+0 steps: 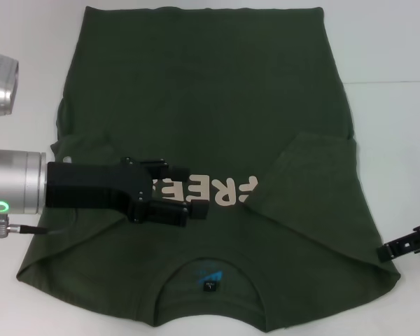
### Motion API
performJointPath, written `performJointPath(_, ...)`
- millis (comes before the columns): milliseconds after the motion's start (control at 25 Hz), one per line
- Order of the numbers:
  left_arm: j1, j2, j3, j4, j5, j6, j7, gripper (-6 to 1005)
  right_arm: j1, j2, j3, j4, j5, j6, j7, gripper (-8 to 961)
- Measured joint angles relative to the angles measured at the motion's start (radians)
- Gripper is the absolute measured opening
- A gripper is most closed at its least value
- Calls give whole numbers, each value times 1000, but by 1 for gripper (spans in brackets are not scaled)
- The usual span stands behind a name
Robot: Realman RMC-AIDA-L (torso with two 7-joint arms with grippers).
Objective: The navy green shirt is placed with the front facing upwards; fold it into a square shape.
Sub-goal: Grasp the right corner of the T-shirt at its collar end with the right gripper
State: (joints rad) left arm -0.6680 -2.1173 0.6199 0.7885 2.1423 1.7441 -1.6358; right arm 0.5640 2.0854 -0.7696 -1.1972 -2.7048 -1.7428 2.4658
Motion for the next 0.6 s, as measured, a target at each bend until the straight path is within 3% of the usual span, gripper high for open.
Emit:
performJointPath(280,2,1,-2,-1,-1,-13,-6,916,22,-2,2,105,2,52,1,903)
performJointPath(600,5,2,-3,-2,-2,-18,-7,911,35,-14,-5,118,-1,56,29,894)
